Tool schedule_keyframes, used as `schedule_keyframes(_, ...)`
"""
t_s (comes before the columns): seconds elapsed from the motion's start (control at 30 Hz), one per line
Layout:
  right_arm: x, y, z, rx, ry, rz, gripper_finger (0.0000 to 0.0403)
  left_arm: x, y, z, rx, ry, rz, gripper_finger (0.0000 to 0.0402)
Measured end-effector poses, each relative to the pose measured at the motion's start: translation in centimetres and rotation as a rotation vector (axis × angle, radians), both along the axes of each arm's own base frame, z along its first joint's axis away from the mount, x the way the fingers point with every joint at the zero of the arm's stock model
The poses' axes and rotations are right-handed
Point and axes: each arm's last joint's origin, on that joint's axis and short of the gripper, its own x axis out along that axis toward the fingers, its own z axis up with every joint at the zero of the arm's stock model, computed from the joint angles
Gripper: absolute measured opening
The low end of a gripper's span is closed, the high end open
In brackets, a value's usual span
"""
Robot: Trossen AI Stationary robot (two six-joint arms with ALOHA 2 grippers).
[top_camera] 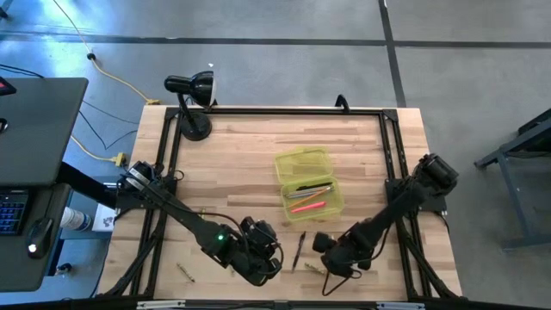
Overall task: Pick & place school supplies into a supply box
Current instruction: Put the yellow pen into the yellow supply box
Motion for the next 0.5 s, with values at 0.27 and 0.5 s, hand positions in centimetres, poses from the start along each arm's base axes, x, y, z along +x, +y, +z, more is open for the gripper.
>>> schedule_keyframes(0.27,0.0,-1.2,-1.2,-0.005,-0.004,-0.008,0.0109,0.0,0.0,0.0,0.001,0.000,-0.001,0.0106)
schedule_keyframes(0.5,0.0,-2.0,-1.4,0.009,0.044,-0.024,0.0058,0.0,0.0,0.0,0.003,0.001,-0.002,0.0106)
